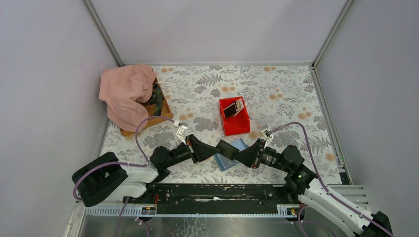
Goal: Take the credit cards out of the card holder
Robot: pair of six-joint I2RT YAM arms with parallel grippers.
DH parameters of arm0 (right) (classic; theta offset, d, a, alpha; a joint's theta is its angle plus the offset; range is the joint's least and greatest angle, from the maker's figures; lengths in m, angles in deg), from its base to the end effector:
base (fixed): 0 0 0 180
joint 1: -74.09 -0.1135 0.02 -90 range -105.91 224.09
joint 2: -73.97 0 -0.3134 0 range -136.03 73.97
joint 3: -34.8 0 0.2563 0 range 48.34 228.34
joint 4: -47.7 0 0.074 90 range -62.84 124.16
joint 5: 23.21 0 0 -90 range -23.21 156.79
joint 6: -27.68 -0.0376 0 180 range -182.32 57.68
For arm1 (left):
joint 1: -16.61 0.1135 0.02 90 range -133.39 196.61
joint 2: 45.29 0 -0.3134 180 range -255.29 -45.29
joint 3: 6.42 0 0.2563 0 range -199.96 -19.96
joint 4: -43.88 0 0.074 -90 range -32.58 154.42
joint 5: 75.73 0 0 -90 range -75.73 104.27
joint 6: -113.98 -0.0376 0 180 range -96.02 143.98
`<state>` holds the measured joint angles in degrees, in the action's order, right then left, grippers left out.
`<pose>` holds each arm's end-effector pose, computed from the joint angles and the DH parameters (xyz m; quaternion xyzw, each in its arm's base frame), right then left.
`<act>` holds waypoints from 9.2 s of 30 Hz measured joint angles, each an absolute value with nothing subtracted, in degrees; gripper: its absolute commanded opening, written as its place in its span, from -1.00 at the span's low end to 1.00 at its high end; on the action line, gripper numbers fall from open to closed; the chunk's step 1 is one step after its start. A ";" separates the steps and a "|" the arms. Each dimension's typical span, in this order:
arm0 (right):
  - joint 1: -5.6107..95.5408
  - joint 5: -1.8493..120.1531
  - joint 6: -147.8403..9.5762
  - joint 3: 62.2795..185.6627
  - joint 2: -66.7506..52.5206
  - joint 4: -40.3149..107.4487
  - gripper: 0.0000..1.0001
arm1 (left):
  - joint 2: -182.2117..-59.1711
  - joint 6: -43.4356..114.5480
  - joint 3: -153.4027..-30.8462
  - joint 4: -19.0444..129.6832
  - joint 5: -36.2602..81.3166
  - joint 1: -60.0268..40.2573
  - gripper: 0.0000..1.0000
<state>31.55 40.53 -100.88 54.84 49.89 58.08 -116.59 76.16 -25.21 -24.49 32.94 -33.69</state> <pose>0.0599 0.0776 0.2352 -0.1917 0.6432 0.5869 0.4529 0.1063 -0.1469 0.2370 0.1196 0.5969 -0.6752 0.4167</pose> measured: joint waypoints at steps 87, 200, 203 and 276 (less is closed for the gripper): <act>36.88 64.09 -78.57 99.10 18.70 23.33 -1.00 | -120.05 76.73 -20.60 -28.33 34.15 -34.02 -0.32; 40.27 68.66 -89.58 73.24 12.69 20.34 -1.00 | -134.67 73.19 -26.46 -18.15 24.75 -44.53 0.29; 40.27 67.63 -90.09 72.06 12.03 21.30 -1.00 | -133.84 73.14 -26.00 -18.04 24.44 -44.53 0.29; 26.13 58.48 -95.79 77.37 -9.56 49.49 -1.00 | -153.44 79.37 -22.70 -30.30 26.98 -33.82 -1.00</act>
